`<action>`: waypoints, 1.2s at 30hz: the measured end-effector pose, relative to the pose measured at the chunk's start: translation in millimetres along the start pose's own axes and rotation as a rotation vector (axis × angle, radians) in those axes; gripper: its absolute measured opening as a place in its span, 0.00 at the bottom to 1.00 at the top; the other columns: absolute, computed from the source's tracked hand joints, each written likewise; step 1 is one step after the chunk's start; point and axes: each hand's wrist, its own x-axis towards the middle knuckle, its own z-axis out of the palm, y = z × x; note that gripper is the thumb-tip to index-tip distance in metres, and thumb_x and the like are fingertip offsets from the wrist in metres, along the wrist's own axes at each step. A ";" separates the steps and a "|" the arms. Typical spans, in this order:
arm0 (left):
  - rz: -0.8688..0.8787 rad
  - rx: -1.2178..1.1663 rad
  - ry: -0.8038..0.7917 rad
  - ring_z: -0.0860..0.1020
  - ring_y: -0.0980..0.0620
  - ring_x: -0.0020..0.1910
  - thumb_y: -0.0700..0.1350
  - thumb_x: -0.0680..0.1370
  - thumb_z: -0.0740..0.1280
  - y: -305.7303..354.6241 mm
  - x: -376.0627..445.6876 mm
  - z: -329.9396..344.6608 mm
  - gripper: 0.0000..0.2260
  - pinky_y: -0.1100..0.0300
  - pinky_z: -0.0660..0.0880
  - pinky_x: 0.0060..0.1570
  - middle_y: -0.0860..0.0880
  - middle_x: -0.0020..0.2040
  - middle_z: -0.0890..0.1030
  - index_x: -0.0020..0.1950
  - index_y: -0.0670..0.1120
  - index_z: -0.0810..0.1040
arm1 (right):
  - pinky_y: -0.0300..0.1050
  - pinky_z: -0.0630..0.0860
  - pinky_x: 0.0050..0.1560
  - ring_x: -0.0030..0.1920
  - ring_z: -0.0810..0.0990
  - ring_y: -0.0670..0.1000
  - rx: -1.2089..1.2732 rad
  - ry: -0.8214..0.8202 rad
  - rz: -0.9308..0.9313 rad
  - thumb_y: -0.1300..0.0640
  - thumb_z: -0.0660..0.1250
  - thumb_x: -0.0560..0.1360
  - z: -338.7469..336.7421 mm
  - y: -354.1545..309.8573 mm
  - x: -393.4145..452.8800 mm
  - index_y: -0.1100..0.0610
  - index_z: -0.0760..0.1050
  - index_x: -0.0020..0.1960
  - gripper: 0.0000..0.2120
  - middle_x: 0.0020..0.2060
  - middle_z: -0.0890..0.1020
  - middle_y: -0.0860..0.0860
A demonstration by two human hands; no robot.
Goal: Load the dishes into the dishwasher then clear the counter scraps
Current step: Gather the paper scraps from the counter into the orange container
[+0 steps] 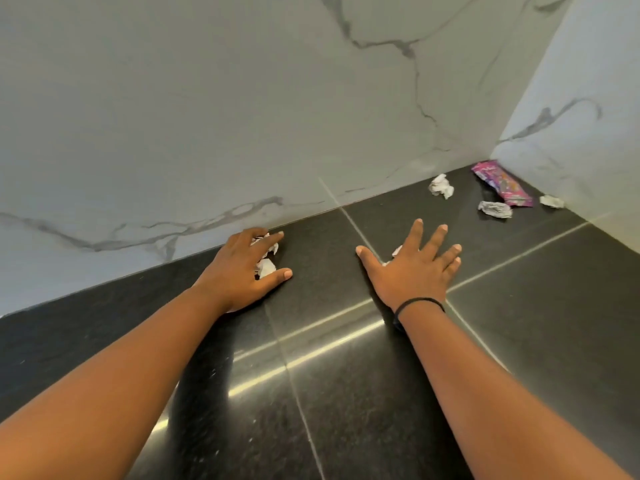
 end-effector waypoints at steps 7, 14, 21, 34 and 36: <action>0.190 -0.003 -0.057 0.50 0.50 0.77 0.61 0.79 0.56 86.6 62.2 47.3 0.26 0.54 0.47 0.74 0.50 0.78 0.58 0.76 0.55 0.60 | 0.72 0.42 0.70 0.73 0.40 0.72 0.000 0.072 0.301 0.22 0.51 0.67 -11.1 32.0 90.5 0.54 0.38 0.78 0.54 0.76 0.39 0.62; 0.264 0.085 -0.081 0.48 0.48 0.78 0.58 0.81 0.52 121.5 121.9 72.3 0.25 0.51 0.43 0.75 0.49 0.79 0.54 0.77 0.56 0.54 | 0.75 0.43 0.67 0.74 0.43 0.72 -0.065 0.133 0.313 0.15 0.50 0.54 -47.4 118.6 184.1 0.43 0.41 0.77 0.59 0.77 0.41 0.57; 0.337 0.160 -0.150 0.39 0.47 0.77 0.65 0.78 0.52 156.7 171.6 80.6 0.33 0.49 0.40 0.75 0.48 0.79 0.43 0.79 0.55 0.45 | 0.79 0.47 0.61 0.69 0.61 0.69 -0.156 0.085 0.179 0.14 0.47 0.53 -47.4 132.7 225.4 0.37 0.62 0.71 0.51 0.71 0.63 0.59; 0.428 0.044 0.006 0.69 0.43 0.65 0.54 0.79 0.61 237.4 284.2 119.5 0.18 0.55 0.64 0.62 0.43 0.66 0.71 0.66 0.48 0.72 | 0.56 0.60 0.64 0.64 0.64 0.64 -0.117 0.190 0.024 0.40 0.52 0.77 -36.0 141.4 240.8 0.48 0.72 0.64 0.22 0.63 0.69 0.60; 0.437 0.028 0.080 0.72 0.43 0.57 0.54 0.79 0.63 239.6 288.3 121.1 0.14 0.55 0.66 0.53 0.43 0.57 0.74 0.58 0.45 0.74 | 0.56 0.60 0.63 0.64 0.64 0.64 -0.114 0.180 0.025 0.43 0.51 0.78 -36.7 138.8 242.7 0.49 0.73 0.64 0.22 0.62 0.70 0.60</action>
